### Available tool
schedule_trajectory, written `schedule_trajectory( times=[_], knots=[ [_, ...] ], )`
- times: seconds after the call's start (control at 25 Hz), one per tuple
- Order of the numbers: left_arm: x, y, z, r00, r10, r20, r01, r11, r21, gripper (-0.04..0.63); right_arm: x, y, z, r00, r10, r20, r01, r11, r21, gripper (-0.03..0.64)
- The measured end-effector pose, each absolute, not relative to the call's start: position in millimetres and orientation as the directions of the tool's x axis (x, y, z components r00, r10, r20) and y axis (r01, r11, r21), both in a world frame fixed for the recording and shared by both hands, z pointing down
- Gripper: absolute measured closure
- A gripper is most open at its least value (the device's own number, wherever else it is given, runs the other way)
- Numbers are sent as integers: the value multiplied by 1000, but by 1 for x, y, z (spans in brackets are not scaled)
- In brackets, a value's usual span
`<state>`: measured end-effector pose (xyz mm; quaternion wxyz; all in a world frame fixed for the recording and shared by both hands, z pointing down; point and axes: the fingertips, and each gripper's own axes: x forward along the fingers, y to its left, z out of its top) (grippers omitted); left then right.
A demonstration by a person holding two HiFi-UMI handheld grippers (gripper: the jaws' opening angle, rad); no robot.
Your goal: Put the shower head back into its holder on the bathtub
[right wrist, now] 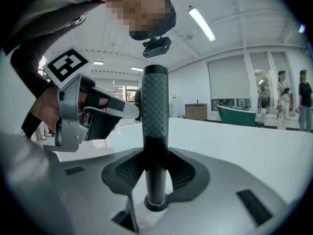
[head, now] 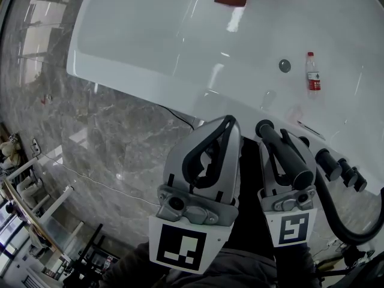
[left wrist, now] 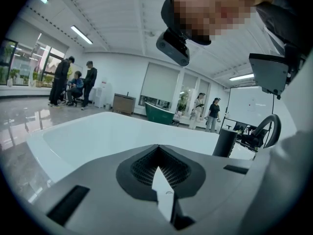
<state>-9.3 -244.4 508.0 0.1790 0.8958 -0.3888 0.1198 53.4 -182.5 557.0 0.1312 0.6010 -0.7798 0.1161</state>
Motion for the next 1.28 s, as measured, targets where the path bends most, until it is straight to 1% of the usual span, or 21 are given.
schedule_trajectory(
  times=[0.24,0.44,0.56,0.64,1.28],
  knots=[
    [-13,-241,497,672,-653,350,-735,-645,209,592,48,-185,556,-286,-891,352,-955,295,-27,476],
    [-16,-226,504,667,-648,368,-735,-652,185,592,52,-179,560,-277,-900,337,-961,254,-111,476],
    [-18,-219,511,662,-644,383,-737,-652,179,592,52,-174,558,-275,-906,322,-960,243,-138,408],
    [-18,-214,512,661,-642,389,-738,-651,179,592,53,-172,556,-275,-907,318,-960,239,-148,396],
    [-9,-211,513,674,-623,397,-723,-666,183,592,50,-180,548,-280,-909,309,-959,251,-130,382]
  ],
)
